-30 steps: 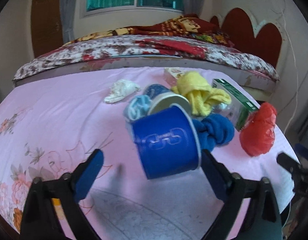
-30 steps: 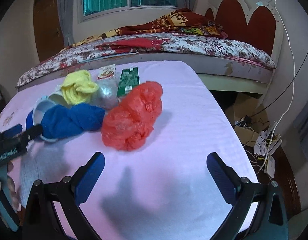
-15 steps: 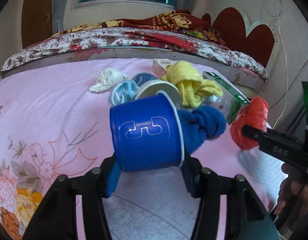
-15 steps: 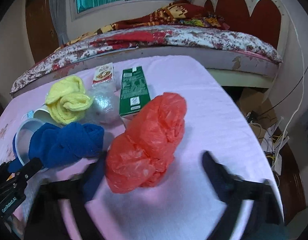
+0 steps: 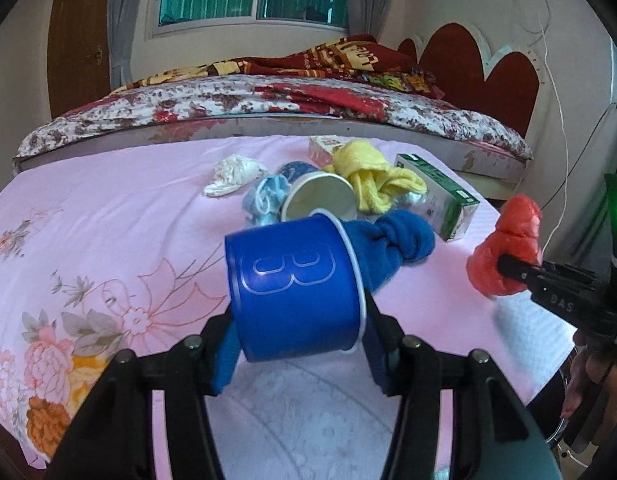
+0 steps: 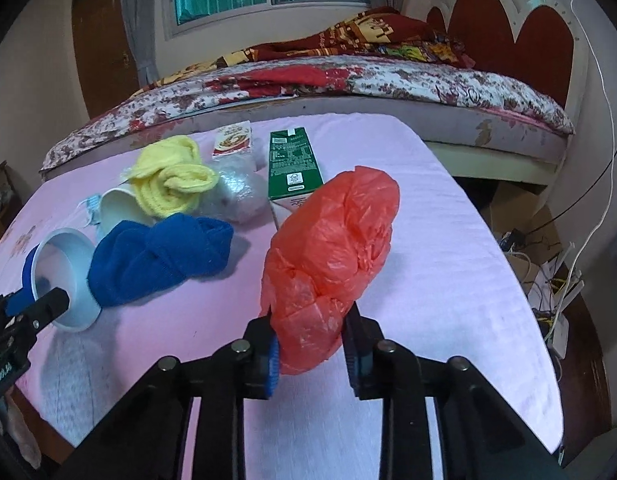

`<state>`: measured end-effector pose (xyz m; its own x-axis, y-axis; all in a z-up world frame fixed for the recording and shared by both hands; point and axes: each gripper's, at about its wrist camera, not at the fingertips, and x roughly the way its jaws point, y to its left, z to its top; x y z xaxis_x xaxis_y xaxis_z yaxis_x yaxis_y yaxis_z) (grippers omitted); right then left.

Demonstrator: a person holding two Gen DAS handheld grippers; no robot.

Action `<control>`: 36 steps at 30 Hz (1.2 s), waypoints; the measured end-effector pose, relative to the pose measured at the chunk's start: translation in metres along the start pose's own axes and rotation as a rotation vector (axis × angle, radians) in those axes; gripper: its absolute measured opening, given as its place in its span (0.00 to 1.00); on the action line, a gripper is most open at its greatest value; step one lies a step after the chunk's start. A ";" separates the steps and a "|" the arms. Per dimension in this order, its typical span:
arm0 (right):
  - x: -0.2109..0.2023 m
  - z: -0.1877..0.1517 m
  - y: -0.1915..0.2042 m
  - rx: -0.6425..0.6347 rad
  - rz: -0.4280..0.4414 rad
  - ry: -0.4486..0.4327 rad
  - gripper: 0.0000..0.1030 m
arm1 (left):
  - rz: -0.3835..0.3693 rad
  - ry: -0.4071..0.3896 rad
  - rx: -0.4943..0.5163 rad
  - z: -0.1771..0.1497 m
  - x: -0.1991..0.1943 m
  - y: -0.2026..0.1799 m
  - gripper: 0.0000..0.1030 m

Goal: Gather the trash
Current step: 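Carry the blue cup and red bag over the bucket and release both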

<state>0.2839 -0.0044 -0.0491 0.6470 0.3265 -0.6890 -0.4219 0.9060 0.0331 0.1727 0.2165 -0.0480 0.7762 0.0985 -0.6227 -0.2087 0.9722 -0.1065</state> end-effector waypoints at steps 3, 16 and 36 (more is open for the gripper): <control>-0.020 -0.006 -0.001 -0.018 -0.010 -0.033 0.26 | 0.001 -0.031 0.012 -0.003 -0.013 -0.003 0.52; -0.106 -0.055 -0.045 -0.024 -0.081 -0.070 0.26 | -0.092 -0.051 0.096 -0.016 -0.046 -0.055 0.52; -0.185 -0.132 -0.168 0.153 -0.256 -0.061 0.26 | -0.329 -0.035 0.282 -0.039 -0.070 -0.198 0.52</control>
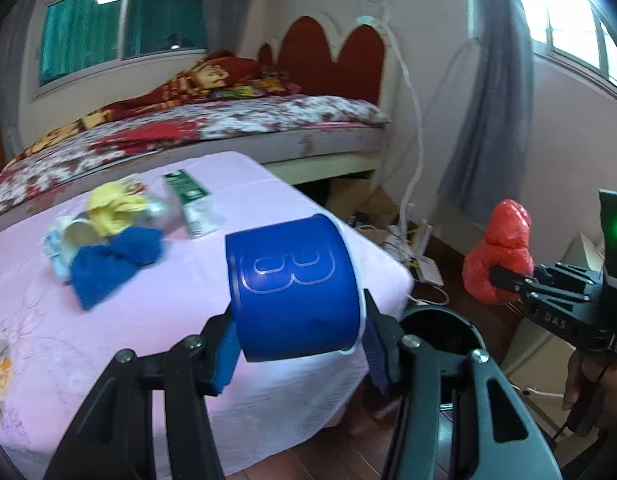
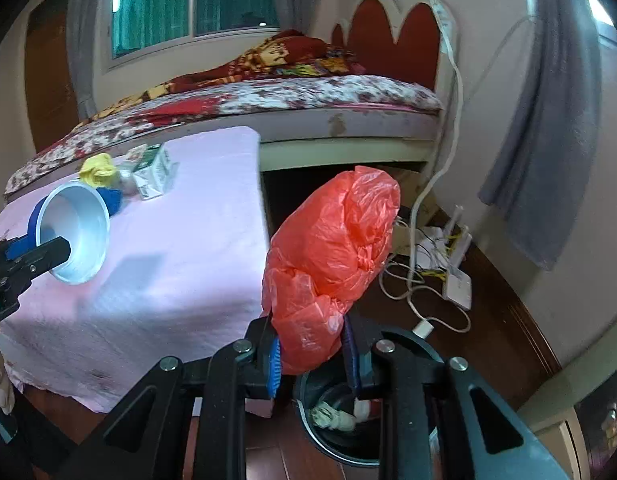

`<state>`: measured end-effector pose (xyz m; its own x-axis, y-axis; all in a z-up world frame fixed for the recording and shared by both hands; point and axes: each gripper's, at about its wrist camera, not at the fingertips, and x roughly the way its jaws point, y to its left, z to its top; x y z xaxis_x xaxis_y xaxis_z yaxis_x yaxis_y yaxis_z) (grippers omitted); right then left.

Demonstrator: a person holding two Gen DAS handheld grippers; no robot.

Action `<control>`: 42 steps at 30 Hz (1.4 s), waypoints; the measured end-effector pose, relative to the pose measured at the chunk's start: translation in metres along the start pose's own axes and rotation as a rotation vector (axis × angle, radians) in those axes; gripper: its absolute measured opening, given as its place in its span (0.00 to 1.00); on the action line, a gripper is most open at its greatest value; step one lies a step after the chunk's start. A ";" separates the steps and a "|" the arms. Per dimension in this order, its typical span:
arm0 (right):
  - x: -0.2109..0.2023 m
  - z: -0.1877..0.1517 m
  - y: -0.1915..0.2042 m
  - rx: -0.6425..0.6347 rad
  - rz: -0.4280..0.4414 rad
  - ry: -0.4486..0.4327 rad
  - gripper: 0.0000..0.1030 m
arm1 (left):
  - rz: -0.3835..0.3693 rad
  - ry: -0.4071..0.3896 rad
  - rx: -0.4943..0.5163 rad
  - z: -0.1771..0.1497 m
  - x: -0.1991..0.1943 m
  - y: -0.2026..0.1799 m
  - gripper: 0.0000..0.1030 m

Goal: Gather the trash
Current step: 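Carry the blue cup and red bag over the bucket and release both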

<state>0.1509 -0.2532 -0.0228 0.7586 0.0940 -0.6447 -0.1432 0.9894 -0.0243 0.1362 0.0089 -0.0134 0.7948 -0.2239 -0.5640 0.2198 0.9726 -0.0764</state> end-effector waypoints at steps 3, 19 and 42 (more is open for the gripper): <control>-0.003 -0.011 -0.020 0.023 -0.023 0.013 0.26 | -0.034 0.008 0.031 0.000 0.005 -0.022 0.52; -0.003 -0.063 -0.085 0.089 -0.059 0.095 0.26 | -0.229 0.074 0.148 -0.011 0.036 -0.112 0.52; 0.104 -0.143 -0.123 0.040 0.087 0.344 0.26 | -0.379 0.371 0.209 -0.078 0.164 -0.159 0.52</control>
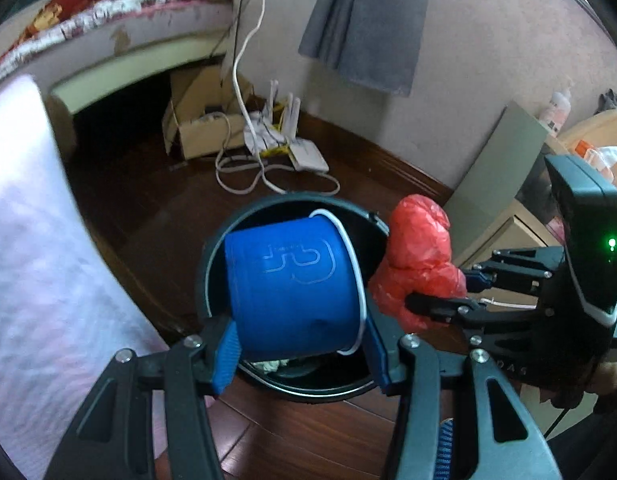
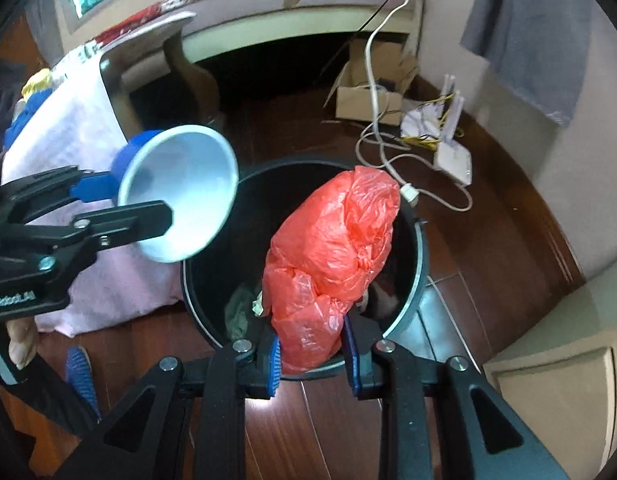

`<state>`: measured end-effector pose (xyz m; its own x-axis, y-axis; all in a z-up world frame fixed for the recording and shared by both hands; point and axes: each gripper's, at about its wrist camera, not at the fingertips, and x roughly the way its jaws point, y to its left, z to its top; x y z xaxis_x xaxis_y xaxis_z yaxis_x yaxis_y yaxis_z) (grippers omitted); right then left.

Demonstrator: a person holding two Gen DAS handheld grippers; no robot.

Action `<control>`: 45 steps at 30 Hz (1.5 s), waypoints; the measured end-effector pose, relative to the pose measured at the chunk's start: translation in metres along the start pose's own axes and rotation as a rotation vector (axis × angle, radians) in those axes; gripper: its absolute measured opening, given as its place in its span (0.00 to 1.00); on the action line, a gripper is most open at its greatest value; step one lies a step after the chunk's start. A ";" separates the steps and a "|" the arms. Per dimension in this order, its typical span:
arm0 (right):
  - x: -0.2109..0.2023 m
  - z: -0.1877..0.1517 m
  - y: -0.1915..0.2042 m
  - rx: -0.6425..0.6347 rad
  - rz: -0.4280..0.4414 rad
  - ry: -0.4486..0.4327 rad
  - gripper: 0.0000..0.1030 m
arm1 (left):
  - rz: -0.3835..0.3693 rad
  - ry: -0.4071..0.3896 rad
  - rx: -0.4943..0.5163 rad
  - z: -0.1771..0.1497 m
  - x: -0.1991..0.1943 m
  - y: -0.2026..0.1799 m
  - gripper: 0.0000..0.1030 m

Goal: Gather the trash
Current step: 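Carry the blue cup and red bag over the bucket and release both, then move both grippers back toward the remaining cloths and carton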

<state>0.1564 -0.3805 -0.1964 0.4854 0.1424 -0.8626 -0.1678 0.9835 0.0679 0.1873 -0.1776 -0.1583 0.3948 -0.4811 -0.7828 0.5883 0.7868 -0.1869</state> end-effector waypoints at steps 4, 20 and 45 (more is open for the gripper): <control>0.018 0.008 0.003 -0.032 0.027 0.010 0.27 | -0.039 0.033 -0.025 -0.001 0.013 0.007 0.53; 0.026 -0.008 -0.022 0.004 -0.179 0.029 0.94 | 0.163 0.020 -0.086 -0.025 -0.006 0.014 0.97; -0.131 0.021 0.070 0.102 -0.162 -0.269 1.00 | 0.304 -0.184 -0.195 -0.038 -0.162 0.029 0.99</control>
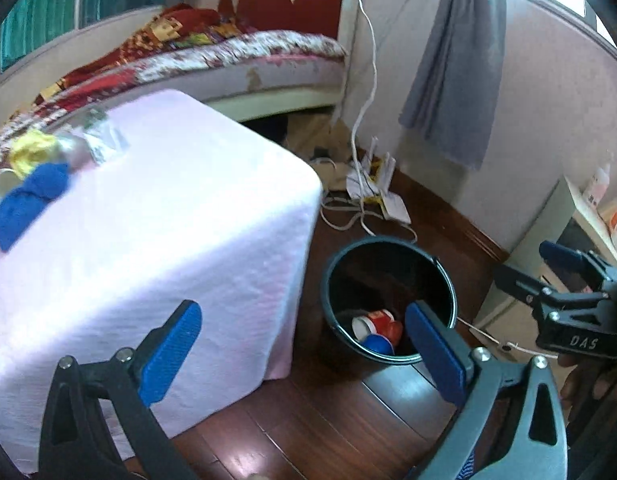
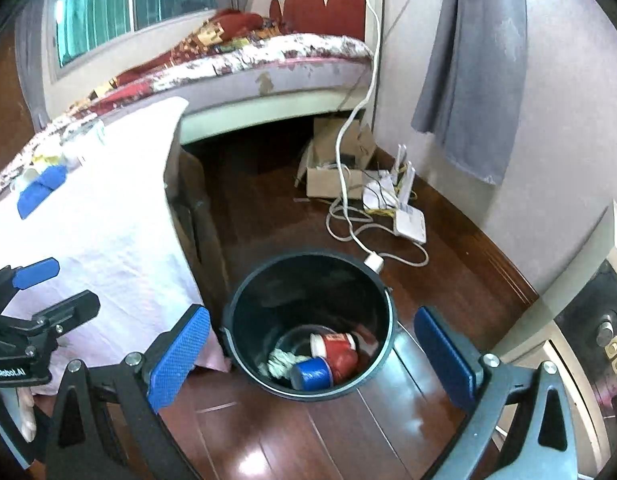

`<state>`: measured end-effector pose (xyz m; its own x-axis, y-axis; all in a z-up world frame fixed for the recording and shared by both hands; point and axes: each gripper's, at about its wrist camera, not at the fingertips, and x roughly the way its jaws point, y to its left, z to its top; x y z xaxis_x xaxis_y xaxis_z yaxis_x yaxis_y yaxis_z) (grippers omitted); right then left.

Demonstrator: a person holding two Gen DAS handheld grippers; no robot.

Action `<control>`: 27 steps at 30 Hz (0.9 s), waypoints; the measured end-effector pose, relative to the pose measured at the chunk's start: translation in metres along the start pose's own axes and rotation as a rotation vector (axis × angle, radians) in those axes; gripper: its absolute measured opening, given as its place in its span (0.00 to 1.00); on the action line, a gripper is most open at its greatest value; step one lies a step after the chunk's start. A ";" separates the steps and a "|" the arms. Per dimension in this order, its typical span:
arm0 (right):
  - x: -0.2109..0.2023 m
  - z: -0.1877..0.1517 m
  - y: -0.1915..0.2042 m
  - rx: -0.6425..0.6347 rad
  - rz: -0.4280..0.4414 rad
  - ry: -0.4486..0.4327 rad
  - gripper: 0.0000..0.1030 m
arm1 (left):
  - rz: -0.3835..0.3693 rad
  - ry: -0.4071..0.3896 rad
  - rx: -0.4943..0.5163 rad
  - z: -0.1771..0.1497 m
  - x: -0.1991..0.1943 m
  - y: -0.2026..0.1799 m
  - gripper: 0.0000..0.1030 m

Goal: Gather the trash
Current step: 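Move both grippers back toward the remaining cloths and carton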

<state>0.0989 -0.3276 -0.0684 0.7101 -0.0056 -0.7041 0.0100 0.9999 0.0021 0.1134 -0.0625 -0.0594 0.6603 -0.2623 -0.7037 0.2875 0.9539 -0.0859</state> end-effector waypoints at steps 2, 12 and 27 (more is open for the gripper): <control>-0.002 0.004 0.012 -0.010 0.011 -0.007 1.00 | 0.020 -0.021 -0.012 0.002 -0.010 0.008 0.99; -0.013 0.021 0.080 -0.091 0.085 -0.053 1.00 | 0.110 -0.114 -0.074 0.004 -0.054 0.069 0.99; -0.009 0.066 0.198 -0.180 0.248 -0.073 1.00 | 0.299 -0.146 -0.235 -0.012 -0.085 0.196 0.85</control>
<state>0.1409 -0.1303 -0.0149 0.7244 0.2447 -0.6445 -0.2899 0.9563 0.0372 0.1054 0.1486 -0.0251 0.7870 0.0298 -0.6162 -0.0871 0.9942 -0.0631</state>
